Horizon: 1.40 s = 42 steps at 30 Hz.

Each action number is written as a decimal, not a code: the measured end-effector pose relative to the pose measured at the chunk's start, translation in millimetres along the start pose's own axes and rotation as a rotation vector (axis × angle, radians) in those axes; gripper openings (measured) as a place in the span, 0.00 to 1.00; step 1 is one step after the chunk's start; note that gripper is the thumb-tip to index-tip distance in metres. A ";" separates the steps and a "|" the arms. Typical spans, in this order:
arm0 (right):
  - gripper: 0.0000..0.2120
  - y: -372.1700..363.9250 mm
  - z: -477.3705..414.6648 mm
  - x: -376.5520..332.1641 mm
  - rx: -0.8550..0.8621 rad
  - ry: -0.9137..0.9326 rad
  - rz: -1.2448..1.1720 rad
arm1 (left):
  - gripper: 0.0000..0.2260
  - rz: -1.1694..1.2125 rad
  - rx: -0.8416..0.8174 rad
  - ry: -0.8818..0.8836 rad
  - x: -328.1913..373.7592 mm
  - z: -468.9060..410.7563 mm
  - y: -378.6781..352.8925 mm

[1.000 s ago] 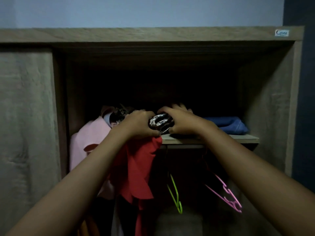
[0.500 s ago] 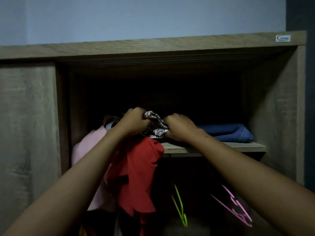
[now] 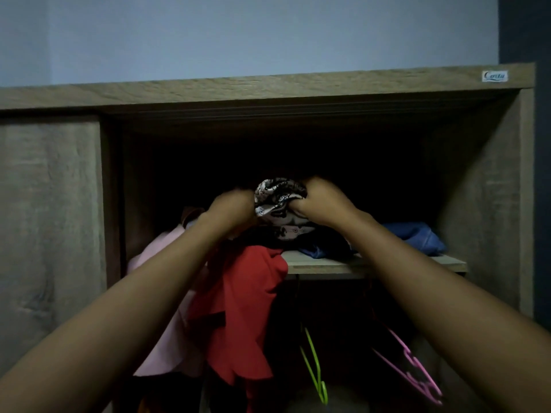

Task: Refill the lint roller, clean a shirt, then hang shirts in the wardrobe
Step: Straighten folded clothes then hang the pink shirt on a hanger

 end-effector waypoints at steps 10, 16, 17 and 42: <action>0.45 -40.2 31.9 2.6 0.012 0.084 0.334 | 0.12 0.299 0.059 0.081 1.8 -3.2 25.8; 0.20 -40.5 22.8 14.0 0.346 -0.023 0.284 | 0.14 0.485 0.163 0.034 21.1 -5.3 35.1; 0.14 -33.7 22.2 15.4 0.364 -0.034 0.254 | 0.14 0.510 0.173 0.027 25.4 -5.7 36.2; 0.30 67.5 95.3 120.7 0.139 -0.157 0.346 | 0.19 0.478 -0.226 -0.105 148.5 -36.7 -27.8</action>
Point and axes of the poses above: each hand's wrist, its own z-axis away from the middle knuckle, its own y-axis out of the back of the hand, x = y × z, the point moved 1 cm from there along -z, towards the middle knuckle, and after that the axes turned 5 degrees about z, right-handed, at the moved point
